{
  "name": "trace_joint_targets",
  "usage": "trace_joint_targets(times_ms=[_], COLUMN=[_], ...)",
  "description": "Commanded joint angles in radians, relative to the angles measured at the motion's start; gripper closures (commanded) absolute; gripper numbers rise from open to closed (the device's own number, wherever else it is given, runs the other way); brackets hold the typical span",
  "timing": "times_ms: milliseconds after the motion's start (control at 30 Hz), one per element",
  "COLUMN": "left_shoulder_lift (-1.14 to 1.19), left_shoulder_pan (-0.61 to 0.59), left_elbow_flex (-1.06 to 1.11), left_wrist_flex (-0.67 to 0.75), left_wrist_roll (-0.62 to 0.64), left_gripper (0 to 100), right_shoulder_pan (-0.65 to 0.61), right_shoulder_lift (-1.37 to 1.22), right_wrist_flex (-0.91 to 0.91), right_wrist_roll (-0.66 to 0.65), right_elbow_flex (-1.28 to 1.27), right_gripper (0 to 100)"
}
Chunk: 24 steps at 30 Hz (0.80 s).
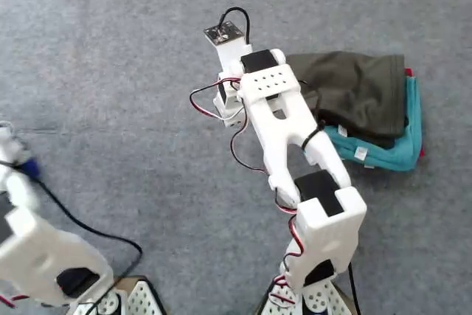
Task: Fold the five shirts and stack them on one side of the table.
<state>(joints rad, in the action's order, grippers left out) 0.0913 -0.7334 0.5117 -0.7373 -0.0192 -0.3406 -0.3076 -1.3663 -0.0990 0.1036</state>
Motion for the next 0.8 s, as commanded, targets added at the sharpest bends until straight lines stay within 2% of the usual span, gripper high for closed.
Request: trace_joint_targets(times_ms=[0,133,233,367,467,600,700,767], left_shoulder_lift=[-0.269,-0.379,-0.382,-0.394,-0.419,-0.552,-0.73,-0.882], left_shoulder_pan=[0.231,0.516,0.687,0.868,1.009,1.087,1.056,1.018], left_elbow_flex=[0.255,0.341,0.349,0.384,0.421,0.455,0.449,0.449], left_wrist_flex=[0.101,0.1,0.072,-0.006,-0.052,-0.126,-0.216,-0.281], left_wrist_roll=[-0.046,-0.043,-0.051,-0.233,-0.287,-0.278,-0.199,-0.14], left_gripper=[97,97,97,97,97,97,96,91], right_shoulder_pan=[-0.005,0.018,0.091,0.206,0.255,0.279,0.29,0.293], right_shoulder_lift=[0.058,0.059,0.059,0.059,0.058,0.051,0.051,0.051], right_wrist_flex=[0.011,0.011,0.002,-0.057,-0.1,-0.11,-0.103,-0.103], right_wrist_roll=[0.0,0.0,0.0,0.0,0.002,0.002,0.002,0.002], right_elbow_flex=[0.005,0.012,0.068,0.182,0.251,0.278,0.282,0.283], right_gripper=[98.4,98.4,98.4,98.4,98.4,98.4,98.4,98.4])
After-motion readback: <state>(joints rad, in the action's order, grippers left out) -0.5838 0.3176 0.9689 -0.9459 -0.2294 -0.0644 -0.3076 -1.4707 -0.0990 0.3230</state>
